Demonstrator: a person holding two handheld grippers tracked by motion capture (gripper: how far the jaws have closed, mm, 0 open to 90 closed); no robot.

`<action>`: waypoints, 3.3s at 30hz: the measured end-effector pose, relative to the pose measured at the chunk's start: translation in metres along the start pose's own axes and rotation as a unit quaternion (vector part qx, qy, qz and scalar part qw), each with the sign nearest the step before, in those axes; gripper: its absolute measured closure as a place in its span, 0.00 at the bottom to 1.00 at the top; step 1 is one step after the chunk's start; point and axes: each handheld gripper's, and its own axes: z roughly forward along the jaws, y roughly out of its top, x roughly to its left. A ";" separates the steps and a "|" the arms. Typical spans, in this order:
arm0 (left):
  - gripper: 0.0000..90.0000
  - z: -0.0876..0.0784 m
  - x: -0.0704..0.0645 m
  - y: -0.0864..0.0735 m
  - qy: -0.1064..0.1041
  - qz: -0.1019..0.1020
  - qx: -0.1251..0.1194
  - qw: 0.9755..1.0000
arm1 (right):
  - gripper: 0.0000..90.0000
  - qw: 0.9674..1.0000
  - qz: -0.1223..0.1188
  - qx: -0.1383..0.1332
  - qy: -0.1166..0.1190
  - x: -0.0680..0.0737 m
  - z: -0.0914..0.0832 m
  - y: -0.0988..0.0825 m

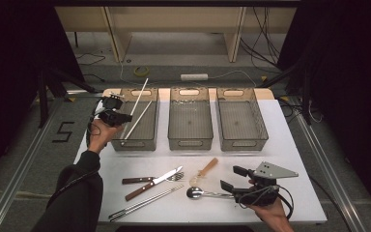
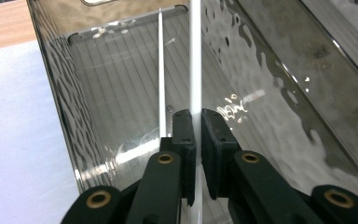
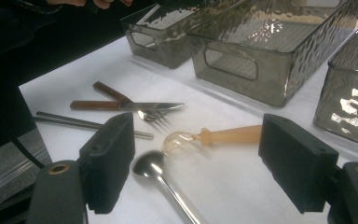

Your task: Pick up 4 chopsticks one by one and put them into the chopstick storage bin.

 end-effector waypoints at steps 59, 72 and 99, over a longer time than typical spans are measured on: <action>0.30 -0.047 -0.081 -0.042 -0.096 0.092 0.060 0.989 | 0.31 1.000 -0.003 -0.001 0.000 0.001 -0.001 0.001; 0.24 -0.052 -0.106 -0.067 -0.110 0.134 0.100 0.980 | 0.31 1.000 -0.005 0.001 0.000 0.002 -0.001 0.001; 0.30 -0.058 -0.124 -0.111 -0.119 0.178 0.151 0.965 | 0.31 1.000 -0.009 0.003 0.002 0.004 0.000 0.001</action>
